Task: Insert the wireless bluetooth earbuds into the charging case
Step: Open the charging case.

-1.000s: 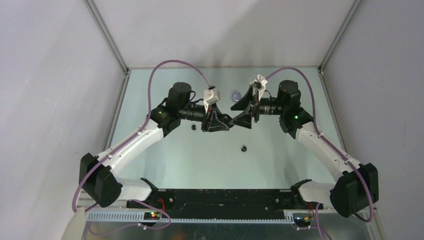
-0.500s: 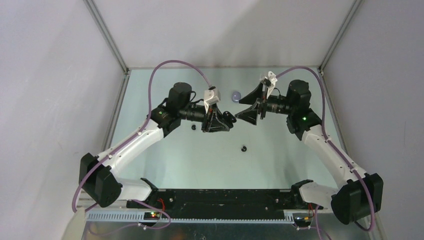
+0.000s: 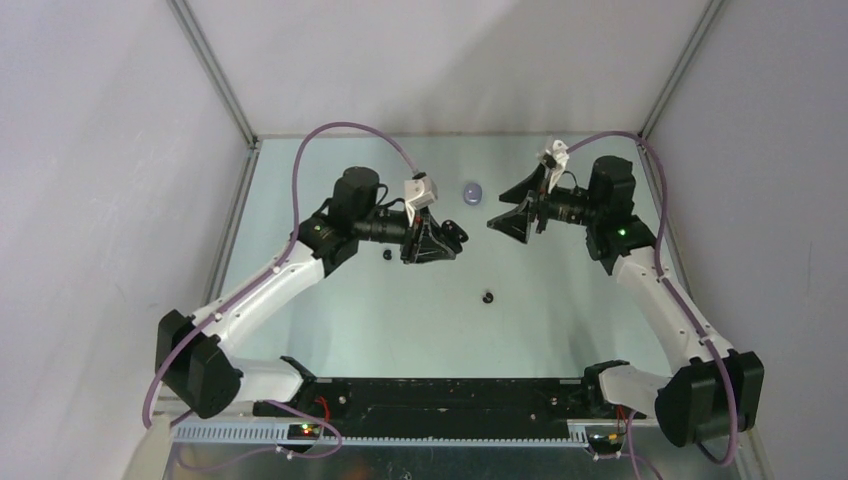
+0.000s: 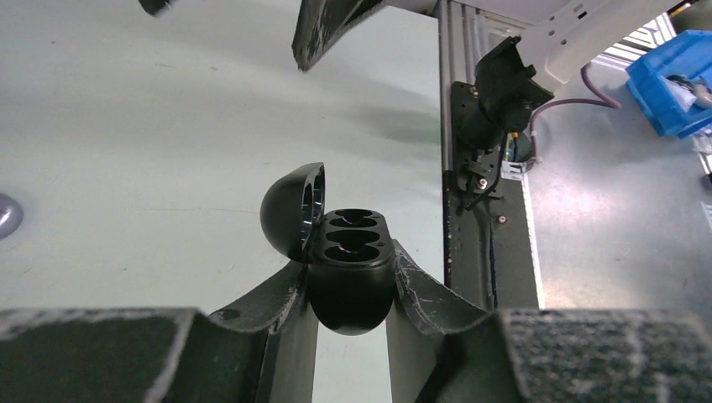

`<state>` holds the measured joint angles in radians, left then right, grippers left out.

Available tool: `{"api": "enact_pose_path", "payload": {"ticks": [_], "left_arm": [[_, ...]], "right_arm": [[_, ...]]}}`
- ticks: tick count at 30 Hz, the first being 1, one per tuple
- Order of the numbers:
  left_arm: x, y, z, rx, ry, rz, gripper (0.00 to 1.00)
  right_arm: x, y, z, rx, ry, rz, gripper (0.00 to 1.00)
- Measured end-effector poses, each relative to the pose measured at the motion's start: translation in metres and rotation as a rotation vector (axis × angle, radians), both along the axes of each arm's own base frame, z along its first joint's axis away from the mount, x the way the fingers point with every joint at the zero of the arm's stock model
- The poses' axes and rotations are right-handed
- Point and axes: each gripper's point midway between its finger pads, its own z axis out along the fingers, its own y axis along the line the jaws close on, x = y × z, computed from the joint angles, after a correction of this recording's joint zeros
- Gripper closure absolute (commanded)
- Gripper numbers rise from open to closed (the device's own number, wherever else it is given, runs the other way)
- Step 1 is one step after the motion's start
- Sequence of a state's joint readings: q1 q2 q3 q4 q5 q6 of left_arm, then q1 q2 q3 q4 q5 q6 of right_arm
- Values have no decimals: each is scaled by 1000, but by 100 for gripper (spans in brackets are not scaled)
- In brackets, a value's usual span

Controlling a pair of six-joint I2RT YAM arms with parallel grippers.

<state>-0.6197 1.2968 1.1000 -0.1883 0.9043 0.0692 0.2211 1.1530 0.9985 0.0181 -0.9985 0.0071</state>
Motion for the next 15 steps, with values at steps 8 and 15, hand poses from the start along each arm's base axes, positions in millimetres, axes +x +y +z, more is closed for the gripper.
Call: {"api": "enact_pose_path", "payload": {"ticks": [8, 15], "left_arm": [[11, 22, 13, -3, -93, 91, 96], [11, 40, 10, 56, -186, 123, 96]], "right_arm": [[-3, -7, -105, -311, 130, 23, 30], [-38, -15, -215, -714, 323, 126, 48]]}}
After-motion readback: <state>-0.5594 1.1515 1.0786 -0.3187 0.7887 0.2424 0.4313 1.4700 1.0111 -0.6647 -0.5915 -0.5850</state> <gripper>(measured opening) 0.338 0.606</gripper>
